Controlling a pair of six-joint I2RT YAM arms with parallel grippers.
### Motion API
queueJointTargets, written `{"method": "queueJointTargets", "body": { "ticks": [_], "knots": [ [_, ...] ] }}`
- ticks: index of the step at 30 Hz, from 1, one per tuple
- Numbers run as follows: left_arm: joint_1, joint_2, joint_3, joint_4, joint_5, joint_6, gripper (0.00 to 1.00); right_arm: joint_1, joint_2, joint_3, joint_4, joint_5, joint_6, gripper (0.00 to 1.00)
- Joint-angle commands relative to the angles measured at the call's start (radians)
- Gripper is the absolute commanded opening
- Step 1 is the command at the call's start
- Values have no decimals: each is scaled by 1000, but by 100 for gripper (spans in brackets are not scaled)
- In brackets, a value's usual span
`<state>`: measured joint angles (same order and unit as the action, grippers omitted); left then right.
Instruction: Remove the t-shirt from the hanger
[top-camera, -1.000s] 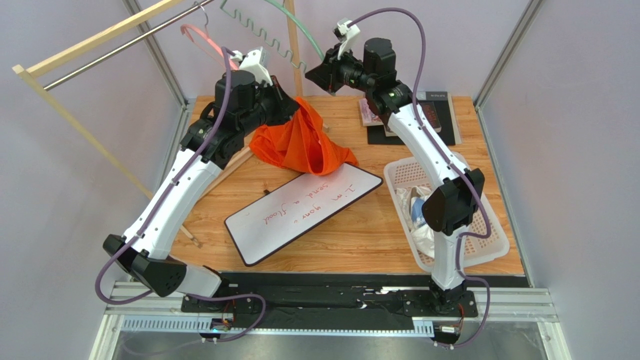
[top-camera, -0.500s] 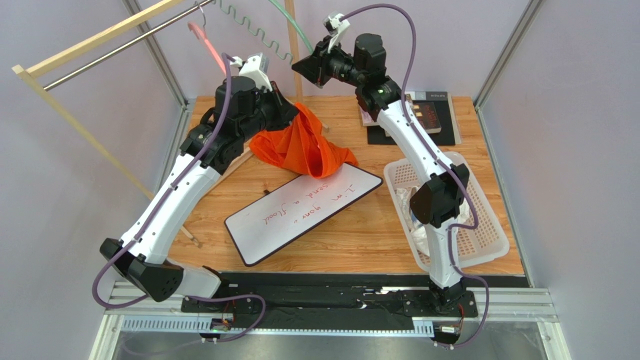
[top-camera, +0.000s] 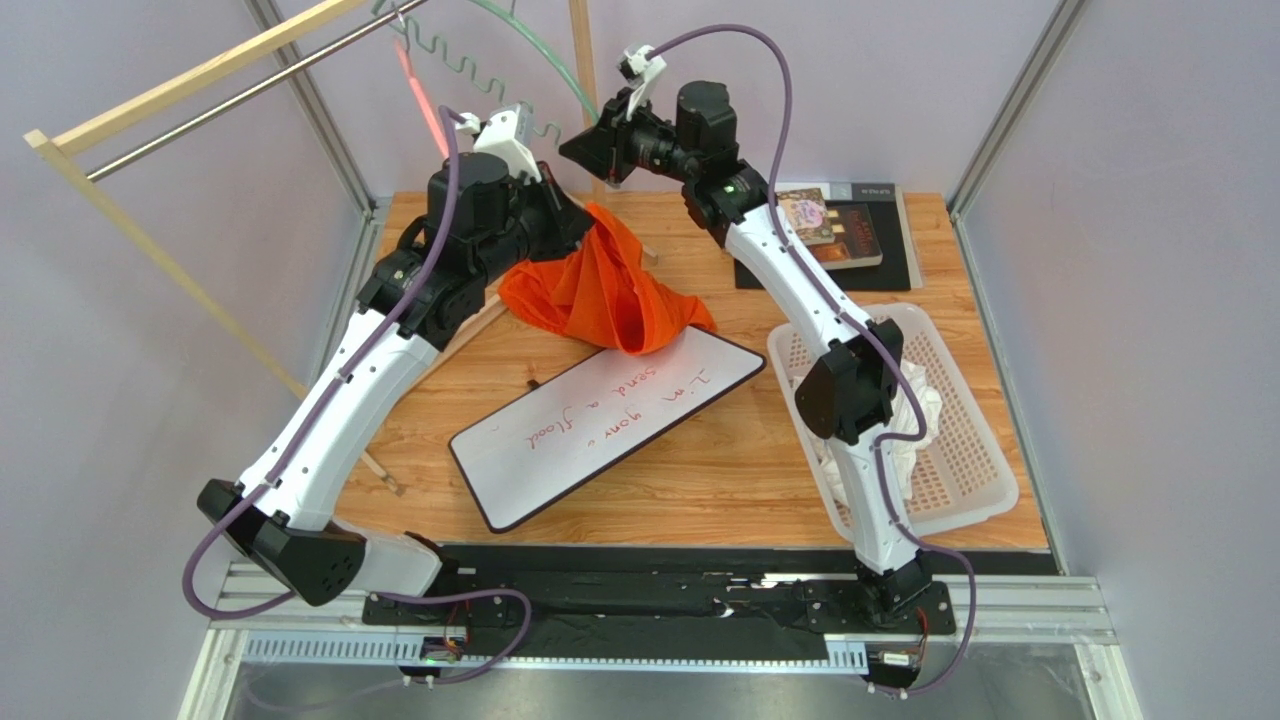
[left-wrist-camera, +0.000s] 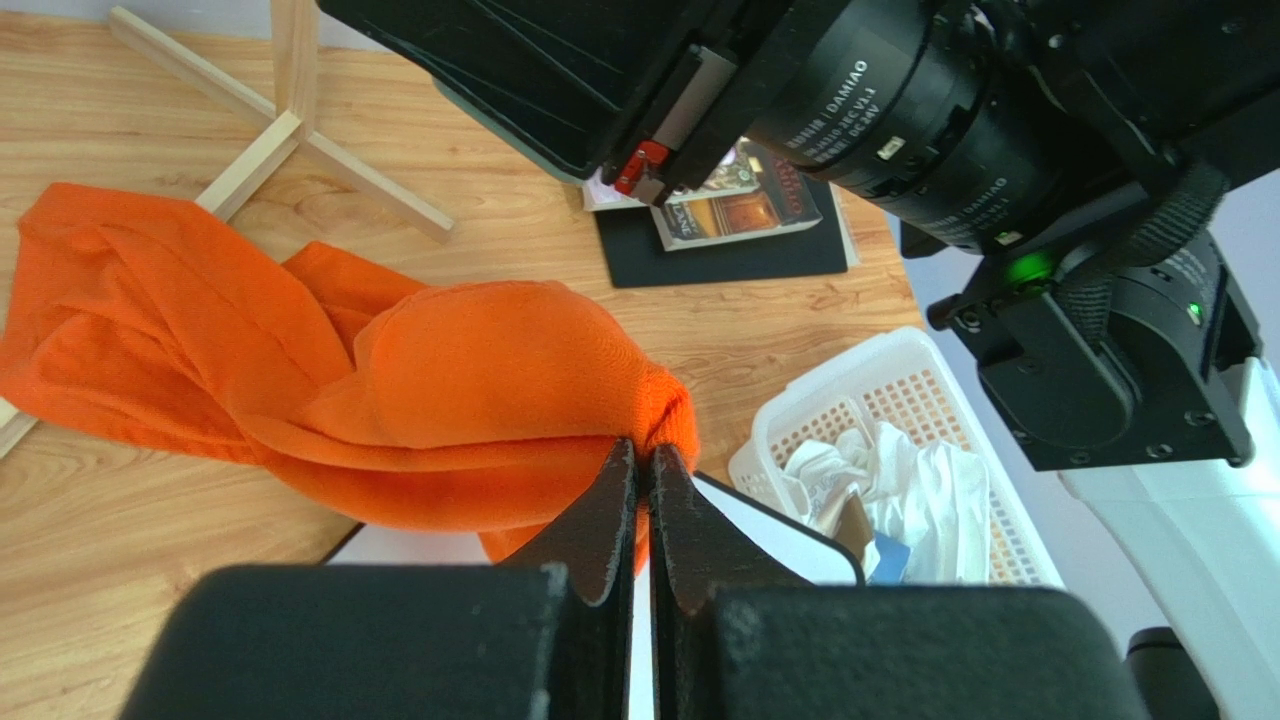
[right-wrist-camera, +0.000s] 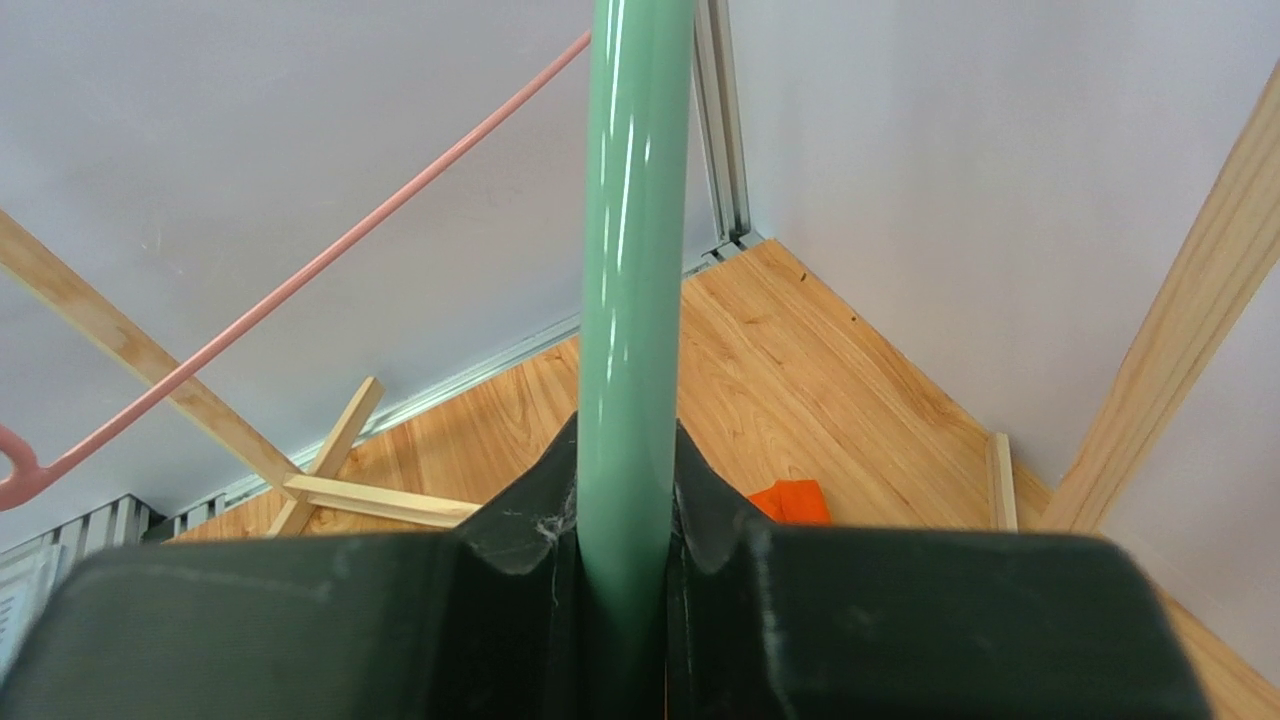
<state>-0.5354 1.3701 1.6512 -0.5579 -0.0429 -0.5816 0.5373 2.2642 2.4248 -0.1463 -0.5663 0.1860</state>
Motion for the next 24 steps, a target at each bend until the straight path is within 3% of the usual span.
{"method": "queueJointTargets", "body": {
  "ticks": [1,13,16,19,20,24],
  "knots": [
    [-5,-29,16,46,-9,-4,0,16,24,91,85,17,-23,0],
    [-5,-17,39,27,3,-12,0,36,77,117,77,58,-46,0],
    [-5,-17,38,24,3,-14,0,38,75,115,71,75,-52,8],
    [-5,-19,36,27,0,-20,0,38,63,111,64,103,-51,30],
    [-5,-17,36,29,1,-18,0,38,55,99,60,120,-49,43],
    [-5,-19,32,35,3,-20,0,18,-8,46,33,177,4,66]
  ]
}}
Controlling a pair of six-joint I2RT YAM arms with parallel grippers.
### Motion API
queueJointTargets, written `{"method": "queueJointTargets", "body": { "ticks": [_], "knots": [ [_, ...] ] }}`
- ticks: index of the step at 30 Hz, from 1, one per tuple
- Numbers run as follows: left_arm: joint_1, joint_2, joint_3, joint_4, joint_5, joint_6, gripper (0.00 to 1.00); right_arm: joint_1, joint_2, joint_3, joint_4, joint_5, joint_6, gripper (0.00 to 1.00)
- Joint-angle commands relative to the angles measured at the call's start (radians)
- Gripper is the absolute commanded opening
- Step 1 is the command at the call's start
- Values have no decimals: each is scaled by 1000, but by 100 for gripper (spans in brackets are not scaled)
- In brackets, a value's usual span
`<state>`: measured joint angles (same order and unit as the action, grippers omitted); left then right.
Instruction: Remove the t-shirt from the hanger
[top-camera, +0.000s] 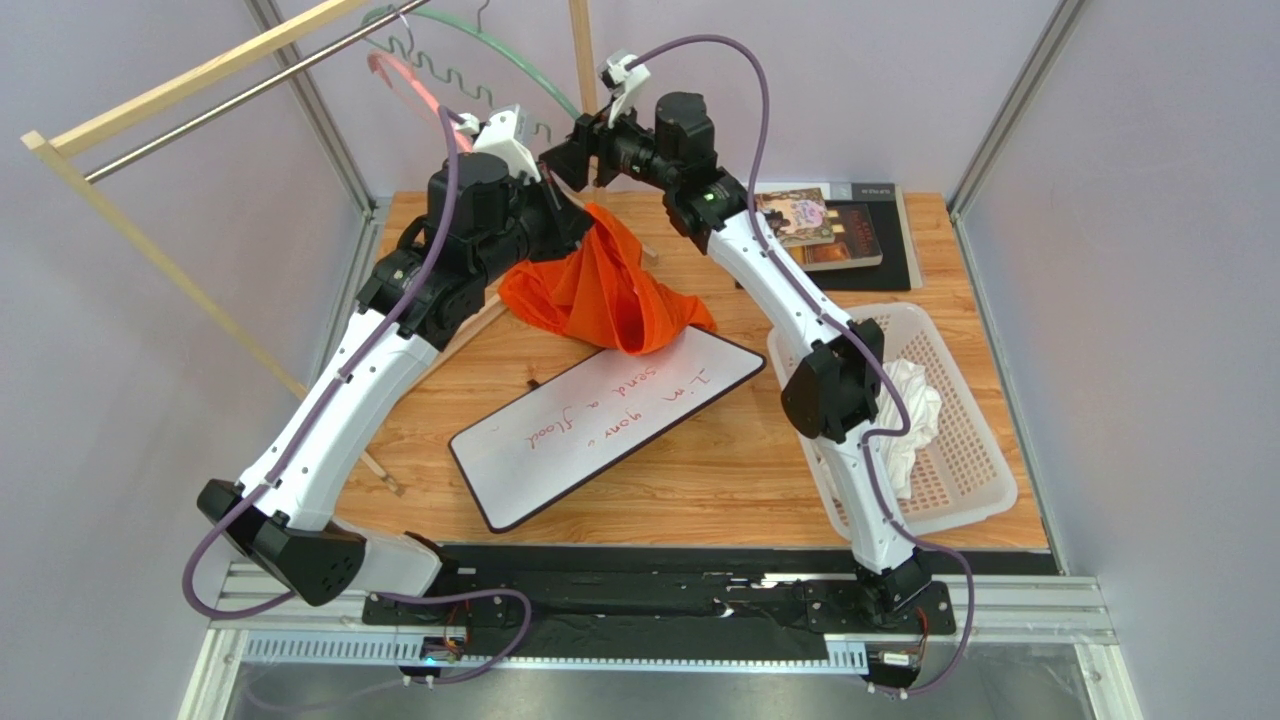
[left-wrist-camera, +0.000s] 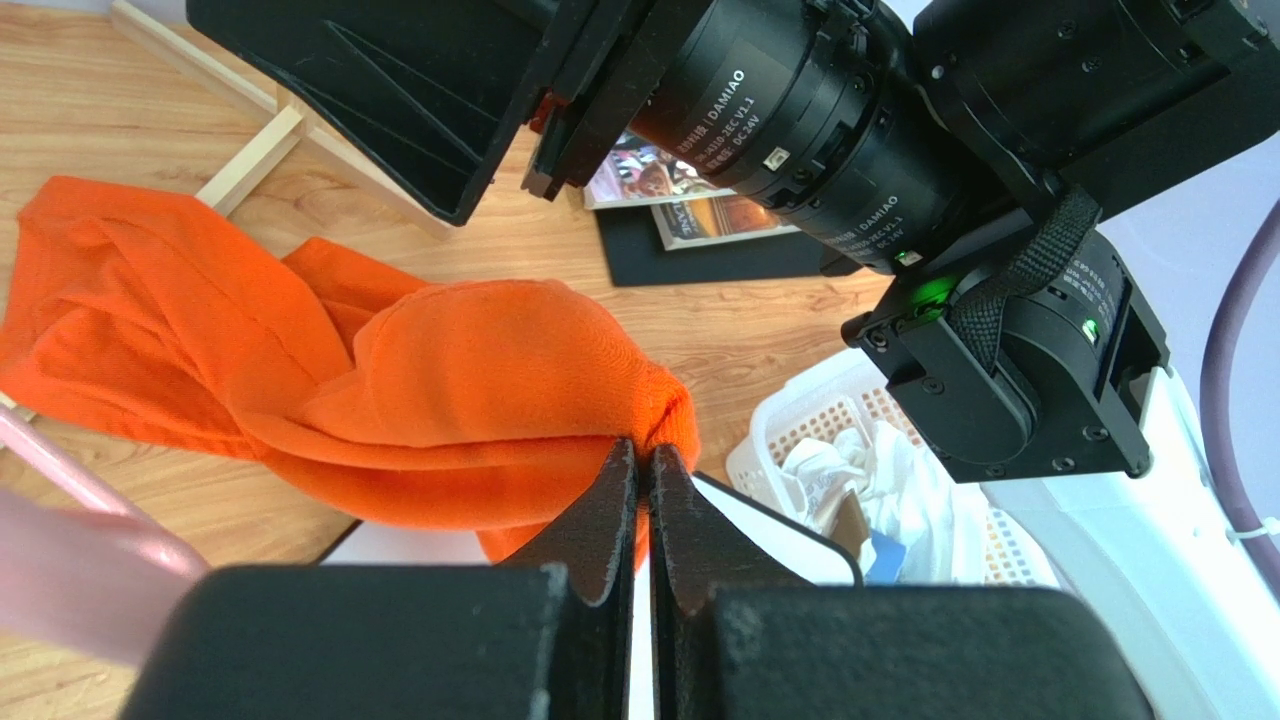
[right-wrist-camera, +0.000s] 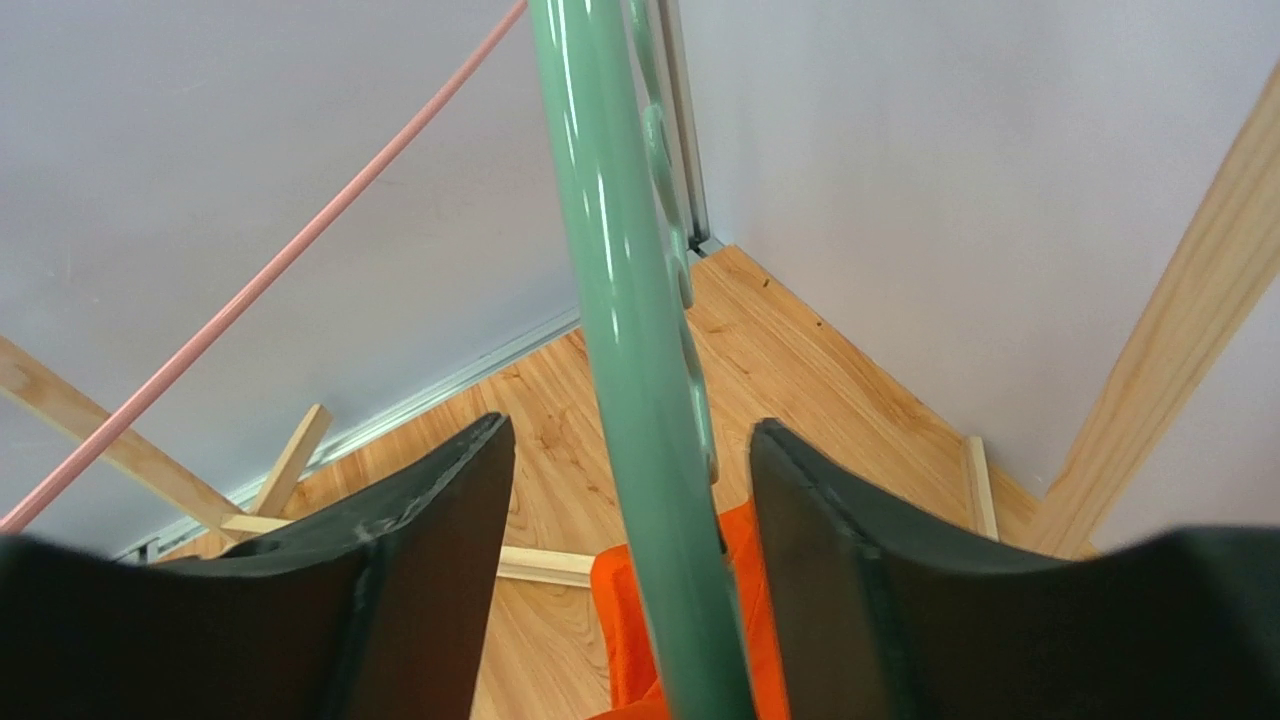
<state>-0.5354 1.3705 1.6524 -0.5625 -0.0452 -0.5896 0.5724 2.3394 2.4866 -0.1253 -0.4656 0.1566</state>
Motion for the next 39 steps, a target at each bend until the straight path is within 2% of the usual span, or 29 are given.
{"method": "queueJointTargets", "body": {
  "ticks": [1,6,9,13,18,22,25,29,33,39],
  "knots": [
    [-5,-17,27,39,5,-15,0,-23,-110,-23,-20,91,59,68],
    [-3,-17,18,52,25,-53,0,-97,-218,-103,-126,99,225,80],
    [-3,-14,15,55,24,-82,0,-132,-317,-164,-212,79,228,83],
    [-1,16,46,64,57,-128,0,-154,-498,-389,-290,96,195,87],
    [-1,82,132,70,137,-187,0,-155,-717,-630,-286,30,181,94],
    [-1,116,167,93,200,-228,0,-140,-823,-804,-225,-97,153,100],
    [-3,142,216,98,243,-266,0,-97,-897,-902,-197,-113,81,100],
    [-3,171,291,107,312,-305,0,-69,-946,-1000,-162,-33,63,100],
    [-11,179,302,124,347,-346,0,-49,-979,-1081,-62,56,60,100],
    [-14,174,319,144,372,-377,0,-3,-960,-1106,5,228,52,100]
  ]
}}
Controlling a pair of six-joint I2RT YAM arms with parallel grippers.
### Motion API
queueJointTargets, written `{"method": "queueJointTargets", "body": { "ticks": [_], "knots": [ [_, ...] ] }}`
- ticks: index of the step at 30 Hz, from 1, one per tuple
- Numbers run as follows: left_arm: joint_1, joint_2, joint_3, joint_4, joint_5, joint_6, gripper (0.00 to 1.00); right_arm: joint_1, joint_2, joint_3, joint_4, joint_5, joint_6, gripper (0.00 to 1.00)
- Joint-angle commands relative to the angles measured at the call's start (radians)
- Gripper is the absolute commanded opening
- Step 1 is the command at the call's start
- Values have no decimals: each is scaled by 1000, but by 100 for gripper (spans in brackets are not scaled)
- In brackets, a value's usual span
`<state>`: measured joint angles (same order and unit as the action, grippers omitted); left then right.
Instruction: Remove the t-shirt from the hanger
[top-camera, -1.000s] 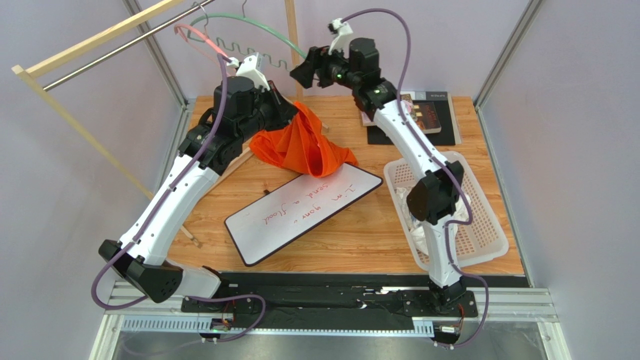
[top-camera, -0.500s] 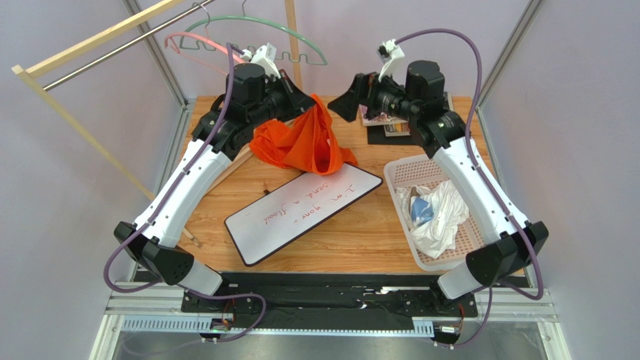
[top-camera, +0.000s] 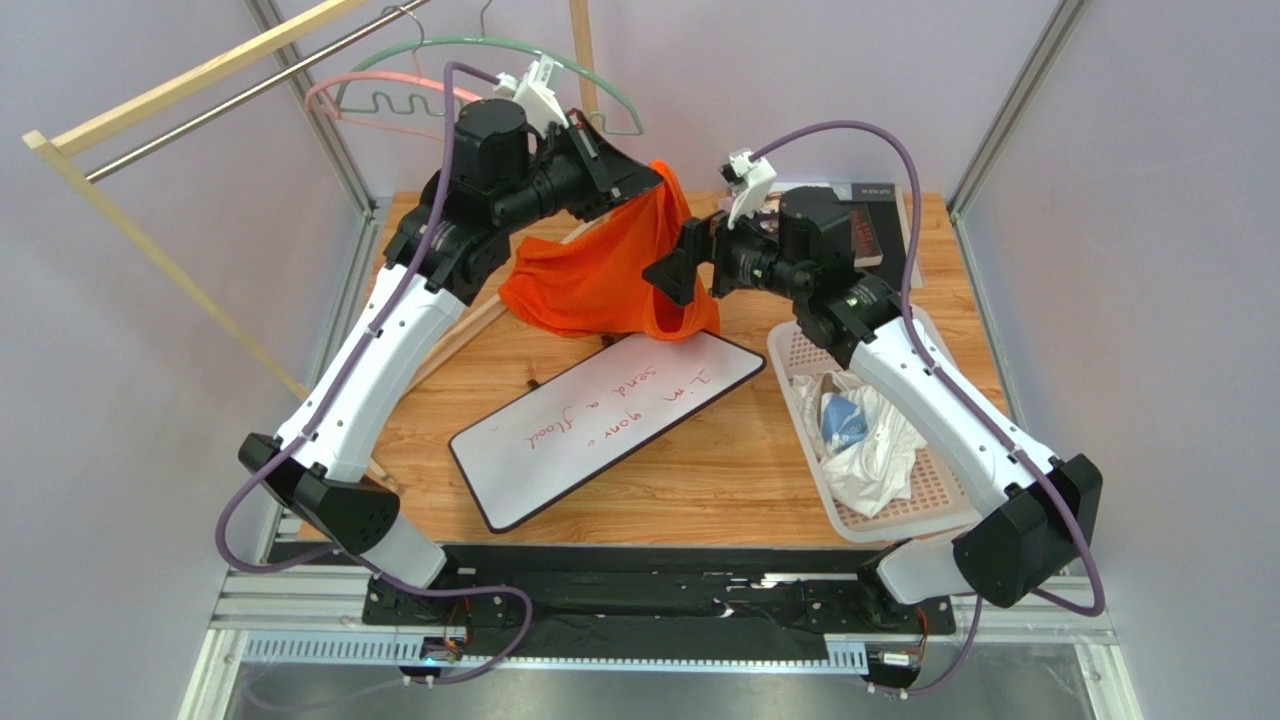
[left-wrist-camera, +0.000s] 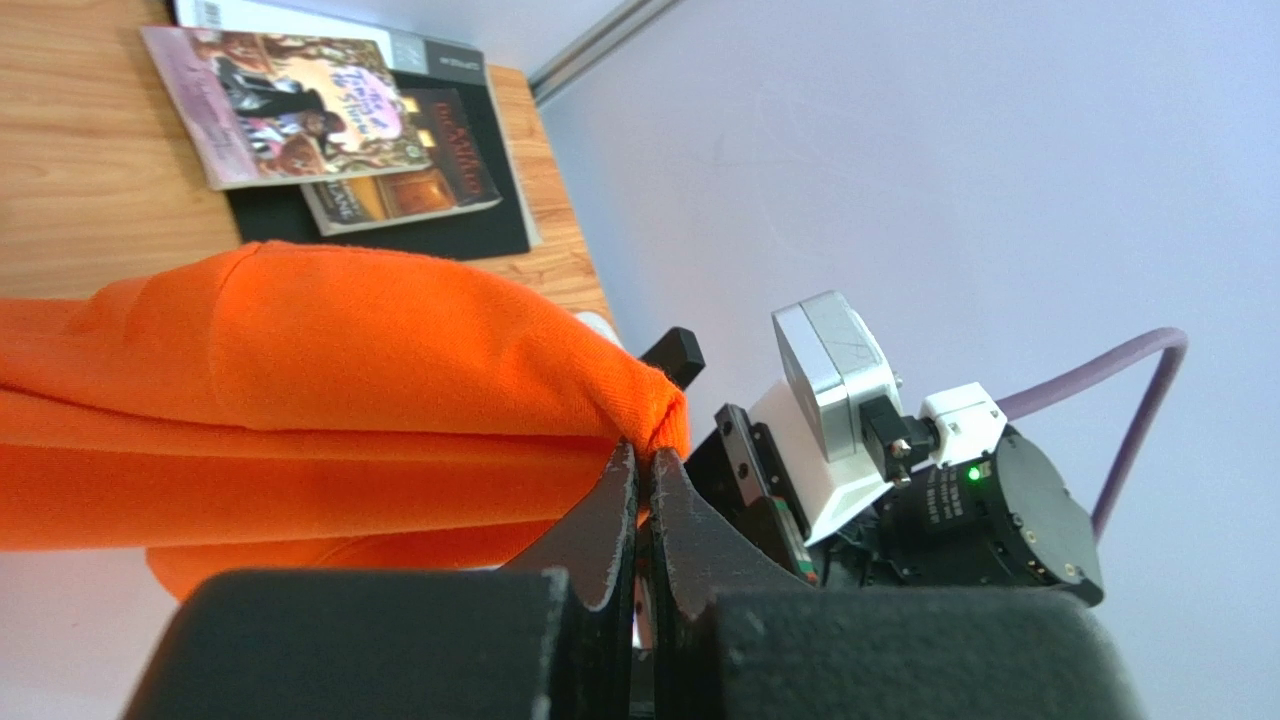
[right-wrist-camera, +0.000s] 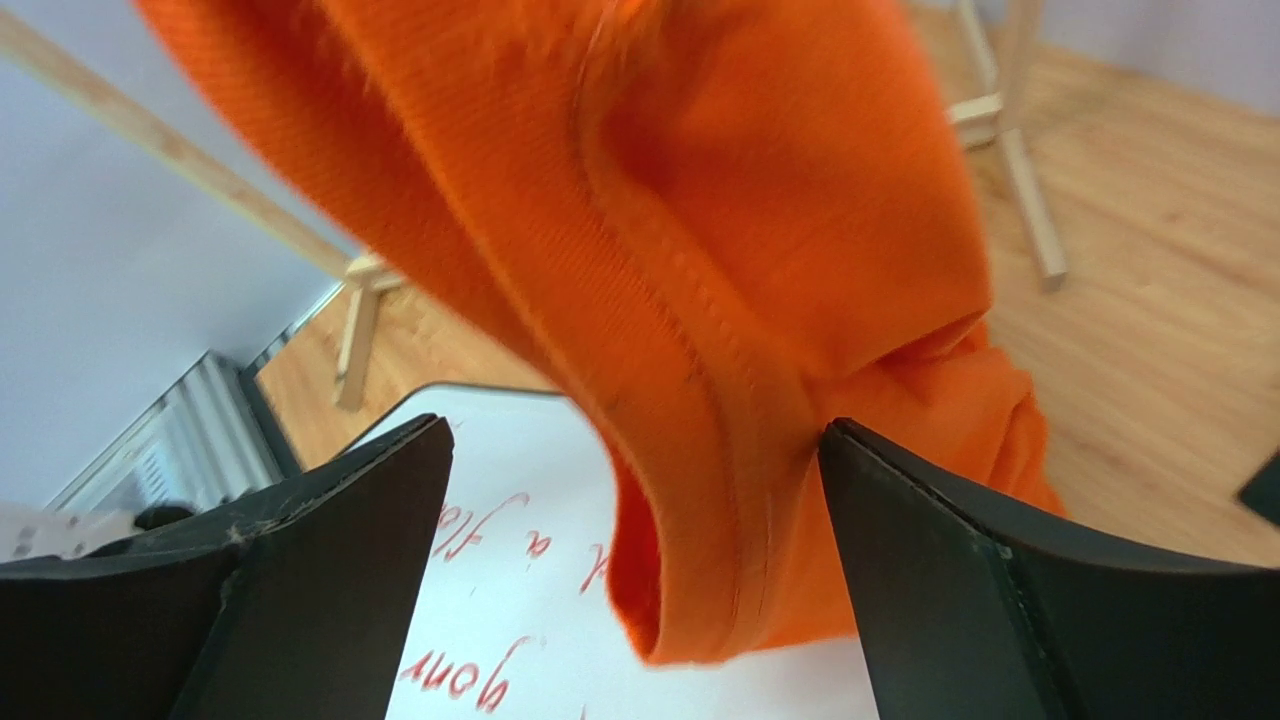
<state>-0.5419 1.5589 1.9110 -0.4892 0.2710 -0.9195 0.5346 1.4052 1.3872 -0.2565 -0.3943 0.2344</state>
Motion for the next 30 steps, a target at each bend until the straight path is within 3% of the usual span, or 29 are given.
{"method": "queueJointTargets", "body": {
  "ticks": [1,6,9,12,13,14,17,18,21,25,30],
  "knots": [
    [-7,-14,63,74,57,-54,0,41,-22,-7,146,164,-26,100],
    [-9,-10,71,101,77,-82,0,90,17,9,186,250,-21,97],
    [-9,-14,74,101,79,-75,0,93,44,47,145,337,12,75],
    [-9,-31,69,90,62,-52,0,91,80,101,102,391,16,39],
    [-9,-33,69,78,54,-45,0,93,90,111,93,432,16,13],
    [-9,-37,66,74,50,-39,0,87,94,122,85,446,13,3],
    [-9,-52,49,48,22,-10,9,61,101,182,53,499,13,0],
    [-7,-62,42,44,16,4,19,47,104,222,33,500,13,0],
    [-6,-77,16,35,2,18,32,-4,117,346,-27,494,11,0],
    [-4,-74,23,32,5,36,39,-56,117,487,-79,497,-9,0],
    [-4,-71,25,17,22,60,40,-114,66,595,-102,529,-9,0]
  ]
}}
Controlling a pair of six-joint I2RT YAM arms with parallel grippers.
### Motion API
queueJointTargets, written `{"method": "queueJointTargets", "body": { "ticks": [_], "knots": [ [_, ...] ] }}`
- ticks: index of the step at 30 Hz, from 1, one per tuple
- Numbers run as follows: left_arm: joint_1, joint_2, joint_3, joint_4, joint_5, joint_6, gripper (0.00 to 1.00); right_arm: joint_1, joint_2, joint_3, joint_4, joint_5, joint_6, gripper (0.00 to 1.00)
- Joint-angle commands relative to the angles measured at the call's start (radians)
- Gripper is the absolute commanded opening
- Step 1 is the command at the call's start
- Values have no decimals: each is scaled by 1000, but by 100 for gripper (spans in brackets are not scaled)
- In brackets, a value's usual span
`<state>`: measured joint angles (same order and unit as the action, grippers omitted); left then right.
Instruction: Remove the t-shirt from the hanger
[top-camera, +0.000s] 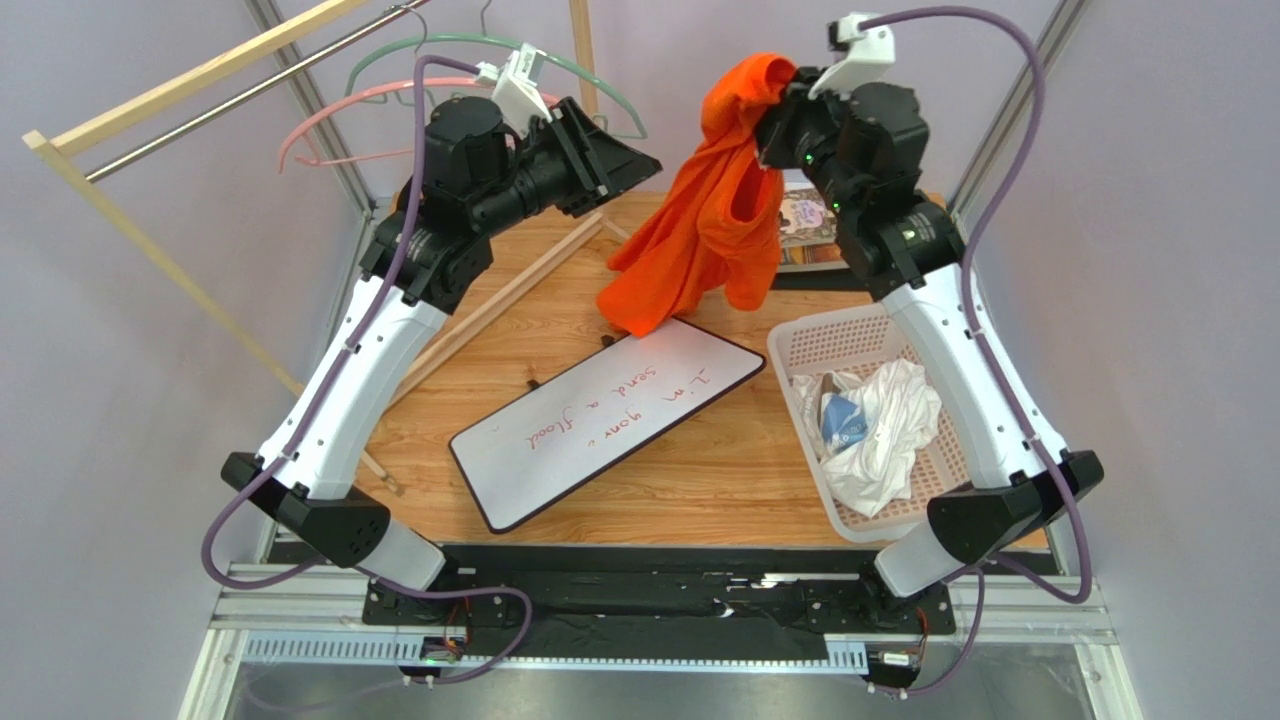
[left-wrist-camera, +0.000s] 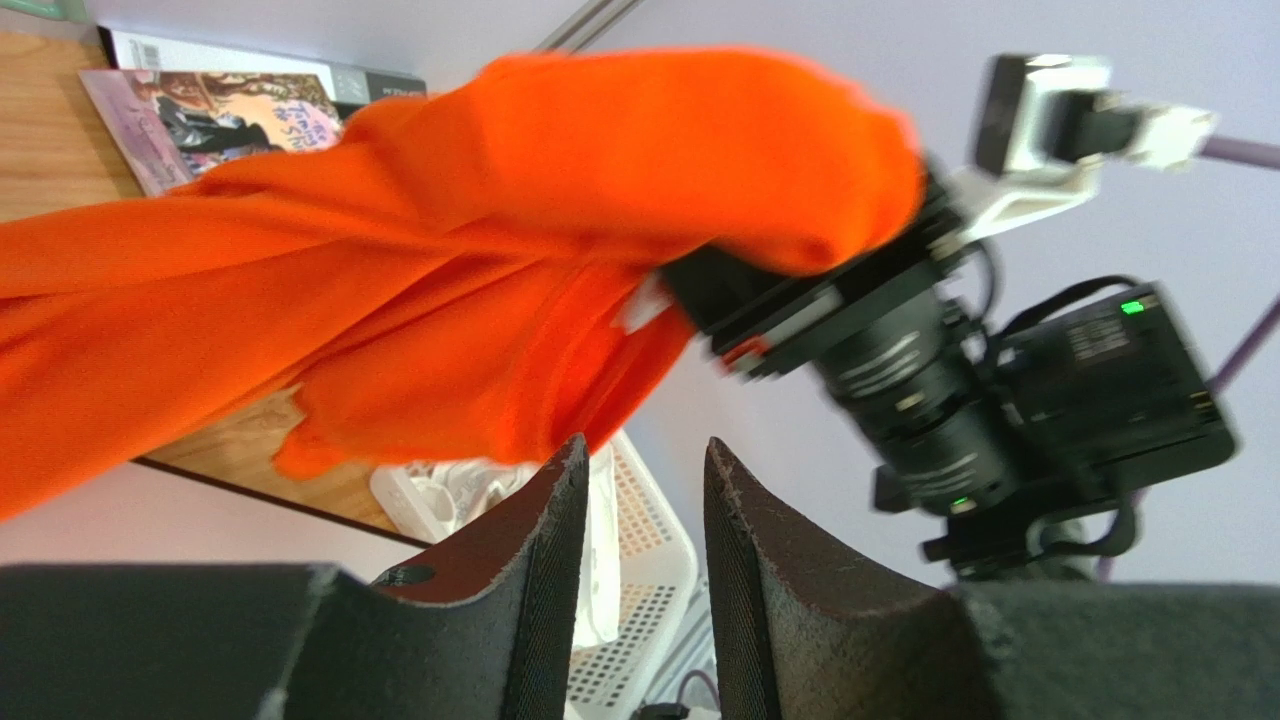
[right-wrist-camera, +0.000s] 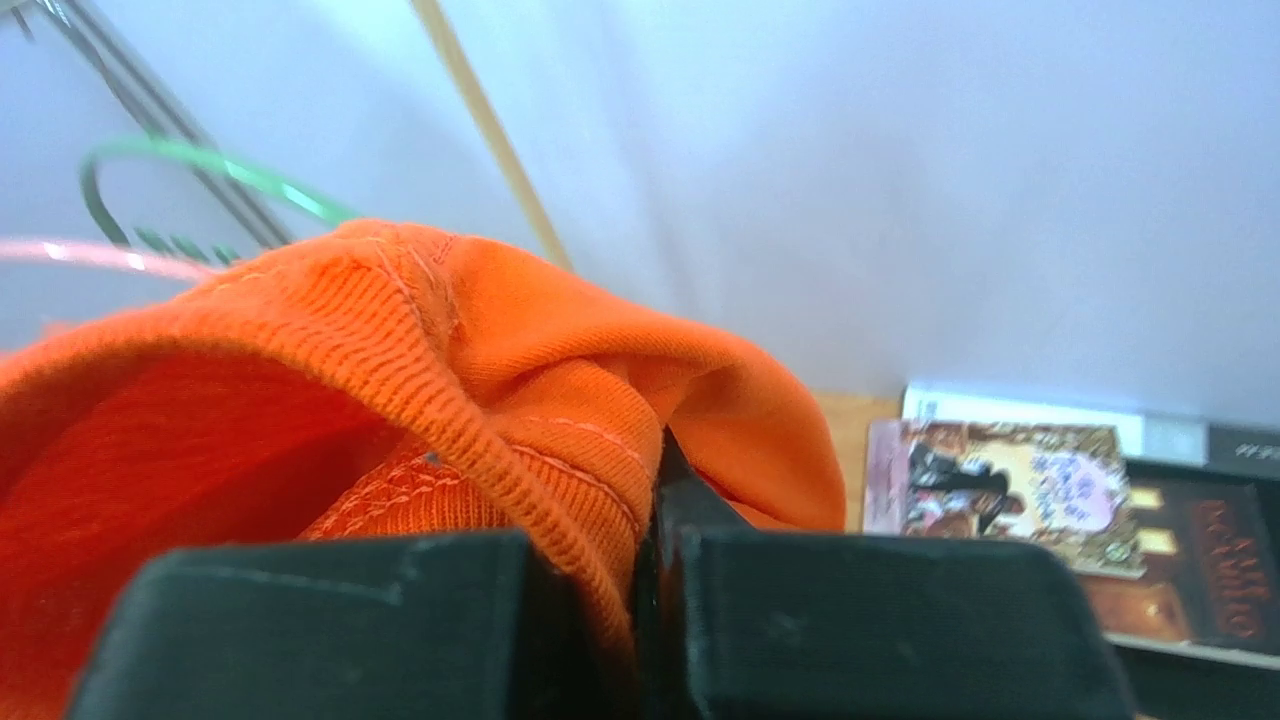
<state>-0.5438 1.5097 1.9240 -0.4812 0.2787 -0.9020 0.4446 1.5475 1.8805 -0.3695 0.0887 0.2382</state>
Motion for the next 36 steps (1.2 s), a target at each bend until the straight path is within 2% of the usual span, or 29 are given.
{"method": "queueJointTargets", "body": {
  "ticks": [1,9,16,23,27,36],
  "knots": [
    [-2,-20,12,6,19,48,40,-33,-89,124,9,57,-16,0],
    [-2,-17,10,-16,42,91,40,-43,-251,170,-20,199,-79,0],
    [-2,-14,7,-17,60,104,40,-43,-407,158,-26,367,-230,0],
    [-2,0,12,-22,71,123,40,-43,-604,14,-86,421,-267,0],
    [-2,4,18,-14,86,121,40,-43,-661,-101,-163,480,-264,0],
    [-2,-28,-20,-14,83,124,40,-43,-649,-291,-190,536,-266,0]
  ]
}}
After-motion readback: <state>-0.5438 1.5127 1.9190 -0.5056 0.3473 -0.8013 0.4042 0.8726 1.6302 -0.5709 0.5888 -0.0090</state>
